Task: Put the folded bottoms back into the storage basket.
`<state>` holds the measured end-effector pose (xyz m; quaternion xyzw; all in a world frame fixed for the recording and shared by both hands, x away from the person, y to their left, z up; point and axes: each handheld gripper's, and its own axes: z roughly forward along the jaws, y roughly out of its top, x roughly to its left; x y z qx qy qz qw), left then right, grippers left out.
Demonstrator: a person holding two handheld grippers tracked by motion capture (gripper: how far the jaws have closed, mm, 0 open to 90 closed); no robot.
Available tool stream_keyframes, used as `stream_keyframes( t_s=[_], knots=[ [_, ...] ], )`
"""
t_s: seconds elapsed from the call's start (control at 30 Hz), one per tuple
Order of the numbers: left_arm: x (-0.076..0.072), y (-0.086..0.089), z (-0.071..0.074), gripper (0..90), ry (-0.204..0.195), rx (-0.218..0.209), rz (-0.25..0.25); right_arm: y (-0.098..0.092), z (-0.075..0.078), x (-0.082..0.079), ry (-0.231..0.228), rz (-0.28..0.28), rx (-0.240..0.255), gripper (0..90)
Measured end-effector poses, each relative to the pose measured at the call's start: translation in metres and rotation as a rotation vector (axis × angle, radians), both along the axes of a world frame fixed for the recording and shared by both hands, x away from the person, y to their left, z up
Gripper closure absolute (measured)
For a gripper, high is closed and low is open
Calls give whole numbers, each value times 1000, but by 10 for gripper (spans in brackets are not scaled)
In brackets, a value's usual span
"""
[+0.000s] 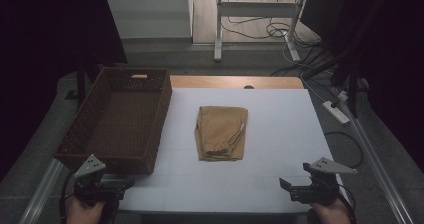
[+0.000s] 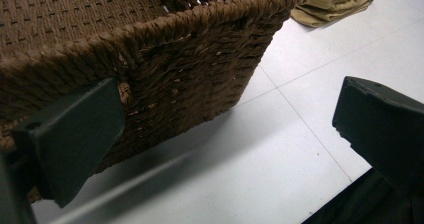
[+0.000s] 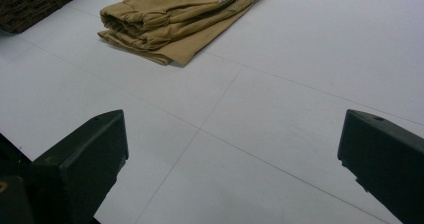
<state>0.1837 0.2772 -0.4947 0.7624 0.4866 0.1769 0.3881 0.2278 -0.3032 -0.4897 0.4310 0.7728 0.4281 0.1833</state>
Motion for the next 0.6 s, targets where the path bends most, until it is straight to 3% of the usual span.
stream_keyframes(
  t_s=[0.17, 0.4, 0.6],
  knots=[
    [1, 0, -1, 0, 15, -11, -16, 1, 0, 0, 6, 5, -3, 5],
    [0, 0, 1, 0, 3, -14, -19, 2, 0, 1, 10, 11, -11, 5],
    [2, -1, 2, 0, -6, -16, -72, 3, -1, 1, 9, 24, -19, 5]
  ],
)
